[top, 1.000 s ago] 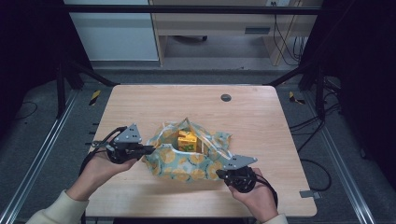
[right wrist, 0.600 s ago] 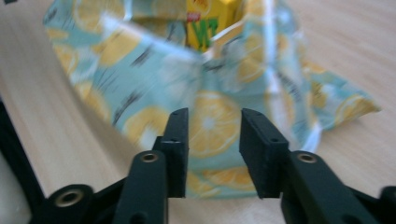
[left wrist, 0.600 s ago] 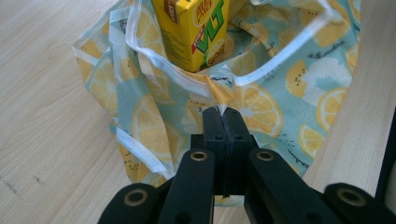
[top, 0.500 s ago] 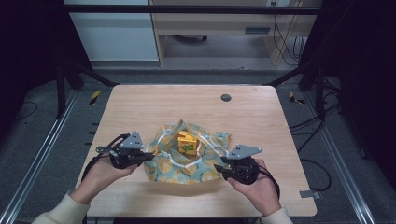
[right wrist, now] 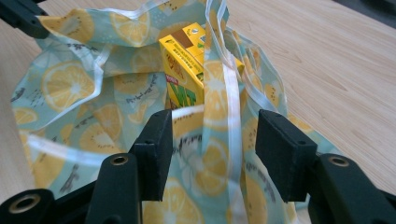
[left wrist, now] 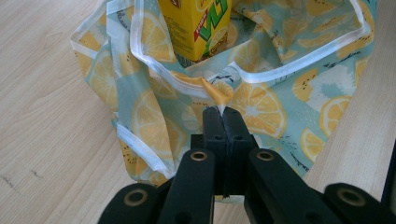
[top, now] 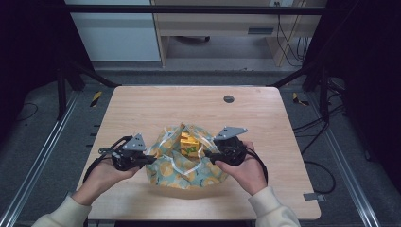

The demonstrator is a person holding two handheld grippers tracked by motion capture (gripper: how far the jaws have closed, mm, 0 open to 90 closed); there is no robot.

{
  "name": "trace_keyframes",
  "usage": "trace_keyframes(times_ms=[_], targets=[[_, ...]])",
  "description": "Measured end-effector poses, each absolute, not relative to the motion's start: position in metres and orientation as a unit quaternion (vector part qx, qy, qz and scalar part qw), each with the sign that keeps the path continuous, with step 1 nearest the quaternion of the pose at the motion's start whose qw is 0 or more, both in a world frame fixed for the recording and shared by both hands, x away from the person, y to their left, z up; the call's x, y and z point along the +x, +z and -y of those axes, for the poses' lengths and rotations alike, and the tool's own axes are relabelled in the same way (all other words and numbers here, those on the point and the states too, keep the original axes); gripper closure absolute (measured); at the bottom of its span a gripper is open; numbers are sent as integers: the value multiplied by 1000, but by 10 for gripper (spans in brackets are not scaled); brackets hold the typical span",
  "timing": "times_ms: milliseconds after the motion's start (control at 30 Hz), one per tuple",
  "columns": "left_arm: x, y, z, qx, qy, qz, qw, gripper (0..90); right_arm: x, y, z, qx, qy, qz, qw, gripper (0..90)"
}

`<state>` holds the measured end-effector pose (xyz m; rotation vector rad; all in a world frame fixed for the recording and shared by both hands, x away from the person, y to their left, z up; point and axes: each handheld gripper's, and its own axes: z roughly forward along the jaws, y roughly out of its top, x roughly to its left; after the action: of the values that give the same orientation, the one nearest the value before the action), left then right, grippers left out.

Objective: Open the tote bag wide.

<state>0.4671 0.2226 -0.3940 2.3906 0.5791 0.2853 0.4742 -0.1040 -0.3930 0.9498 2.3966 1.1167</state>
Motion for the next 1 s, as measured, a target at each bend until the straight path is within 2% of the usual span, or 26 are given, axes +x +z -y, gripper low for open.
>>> trace_keyframes(times_ms=[167, 233, 300, 333, 400, 467, 800, 1000], targets=[[468, -395, -224, 913, 110, -222, 325, 900, 491, -398, 96, 344, 377, -846, 155, 509], [468, -395, -224, 912, 109, -223, 326, 900, 496, -399, 94, 344, 374, -848, 151, 593], [469, -395, -225, 911, 110, -225, 326, 900, 498, -399, 94, 343, 373, -849, 149, 629], [470, -395, -225, 911, 110, -226, 327, 900, 501, -398, 94, 341, 376, -848, 149, 725], [470, -395, -226, 910, 111, -227, 328, 900, 501, -397, 94, 342, 379, -847, 150, 748], [469, -395, -228, 908, 110, -229, 334, 900, 498, -391, 97, 336, 396, -839, 161, 853], [465, -392, -231, 909, 111, -223, 333, 900, 474, -370, 118, 324, 444, -814, 187, 870], [462, -399, -234, 911, 109, -225, 327, 900, 437, -370, 138, 297, 471, -809, 185, 870]])
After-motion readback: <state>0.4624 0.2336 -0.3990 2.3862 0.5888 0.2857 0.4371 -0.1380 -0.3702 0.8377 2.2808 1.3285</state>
